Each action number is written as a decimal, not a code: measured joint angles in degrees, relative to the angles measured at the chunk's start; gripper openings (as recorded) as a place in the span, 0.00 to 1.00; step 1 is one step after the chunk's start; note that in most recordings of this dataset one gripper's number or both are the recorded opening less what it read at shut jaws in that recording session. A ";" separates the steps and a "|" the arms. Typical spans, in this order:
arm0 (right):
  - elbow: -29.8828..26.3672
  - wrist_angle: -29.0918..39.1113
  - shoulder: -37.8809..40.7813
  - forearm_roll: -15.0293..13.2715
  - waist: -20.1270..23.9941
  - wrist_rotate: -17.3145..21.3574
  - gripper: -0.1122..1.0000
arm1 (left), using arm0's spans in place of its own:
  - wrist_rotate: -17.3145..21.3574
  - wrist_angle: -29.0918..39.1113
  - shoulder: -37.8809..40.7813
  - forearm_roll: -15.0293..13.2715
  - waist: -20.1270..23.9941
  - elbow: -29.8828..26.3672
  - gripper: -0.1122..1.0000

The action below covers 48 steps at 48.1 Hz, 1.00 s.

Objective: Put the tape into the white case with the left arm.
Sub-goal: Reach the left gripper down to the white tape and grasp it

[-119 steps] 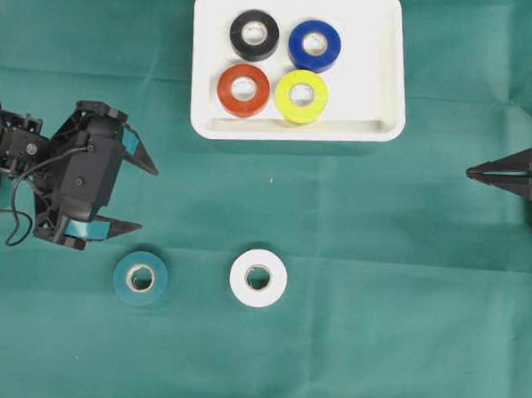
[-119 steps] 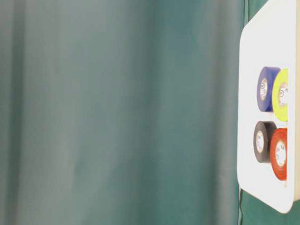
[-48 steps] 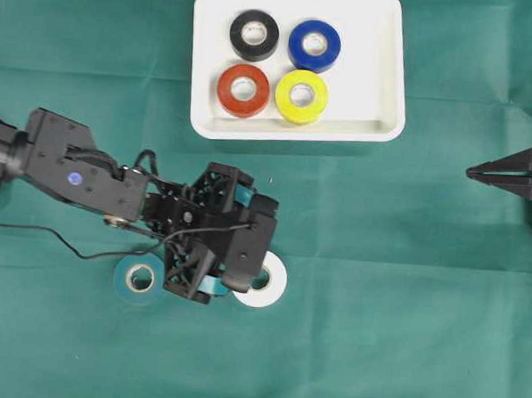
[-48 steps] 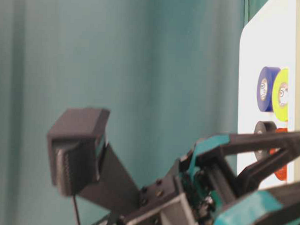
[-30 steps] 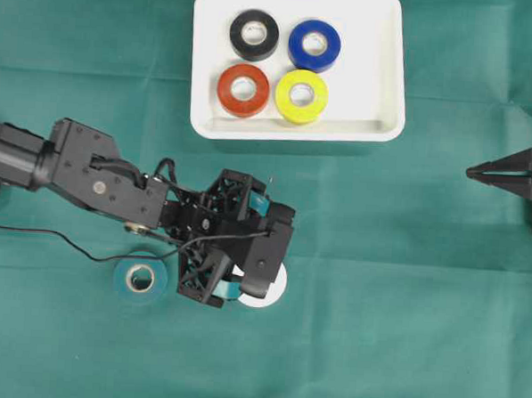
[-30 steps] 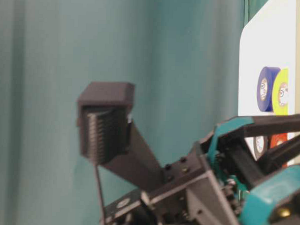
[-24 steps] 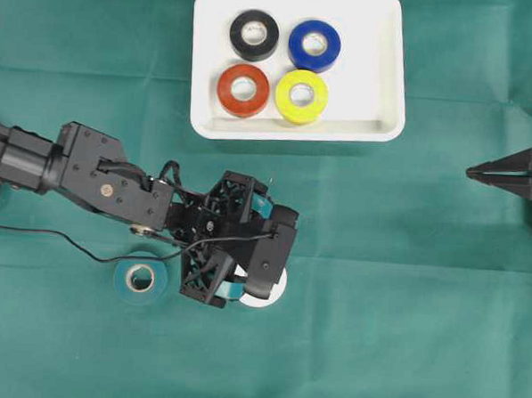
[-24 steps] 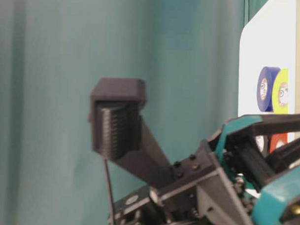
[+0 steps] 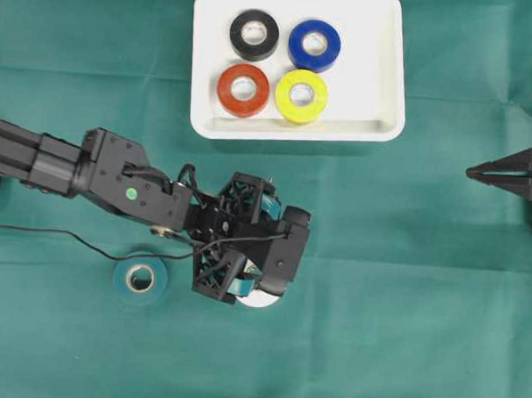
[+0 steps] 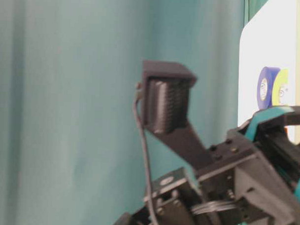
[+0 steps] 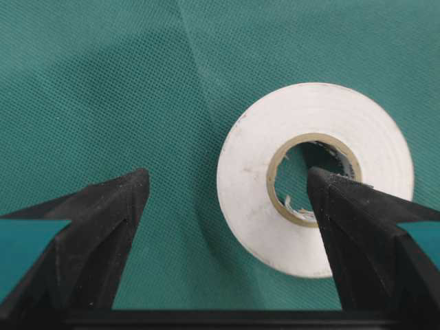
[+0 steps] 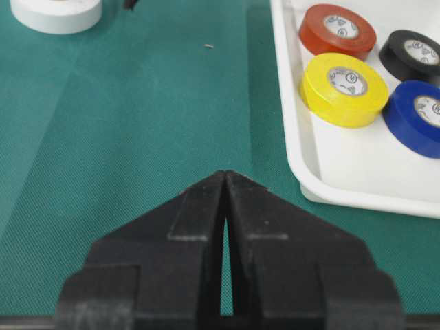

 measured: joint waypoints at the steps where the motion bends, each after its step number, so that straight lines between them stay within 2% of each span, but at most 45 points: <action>1: 0.00 0.00 0.09 0.00 0.00 0.00 0.02 | 0.00 0.00 0.26 -0.09 0.00 -0.18 0.95; 22: 0.00 0.00 0.00 0.00 0.00 0.00 0.02 | 0.18 0.00 2.55 0.00 0.97 -0.97 0.95; 29: 0.00 0.00 0.00 0.00 0.00 0.00 0.02 | 0.35 0.00 2.64 0.00 1.05 -0.88 0.91; 32: 0.00 0.00 0.00 0.00 0.00 -0.09 0.02 | 0.62 -0.09 2.55 0.00 0.97 -0.97 0.82; 41: 0.00 0.00 0.00 0.00 0.00 0.00 0.02 | 2.02 0.00 2.64 0.00 1.05 -0.97 0.34; 48: 0.00 0.00 0.00 0.00 0.09 0.00 0.02 | 2.46 0.26 2.55 0.09 1.05 -0.97 0.33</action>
